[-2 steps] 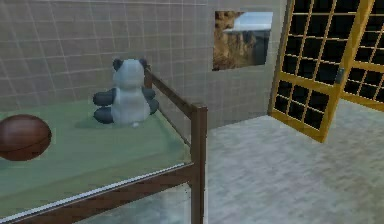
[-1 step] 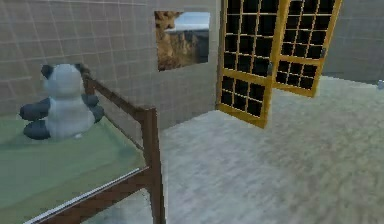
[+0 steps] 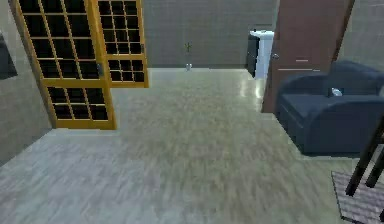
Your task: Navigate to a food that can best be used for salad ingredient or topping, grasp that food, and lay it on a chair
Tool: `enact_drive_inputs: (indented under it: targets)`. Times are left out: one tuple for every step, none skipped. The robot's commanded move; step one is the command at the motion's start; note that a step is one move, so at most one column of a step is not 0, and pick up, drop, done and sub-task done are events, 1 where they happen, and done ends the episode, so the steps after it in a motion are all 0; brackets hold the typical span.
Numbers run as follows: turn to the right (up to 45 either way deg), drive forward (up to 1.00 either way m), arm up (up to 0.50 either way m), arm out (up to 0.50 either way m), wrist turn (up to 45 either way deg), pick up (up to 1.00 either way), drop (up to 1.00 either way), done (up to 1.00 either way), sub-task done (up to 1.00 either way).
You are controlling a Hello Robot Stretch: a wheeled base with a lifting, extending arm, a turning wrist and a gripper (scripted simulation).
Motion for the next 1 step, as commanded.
enact_drive_inputs:
  targets:
    - [45.0,0.0,0.0,0.0,0.0,0.0,0.0,0.0,0.0]
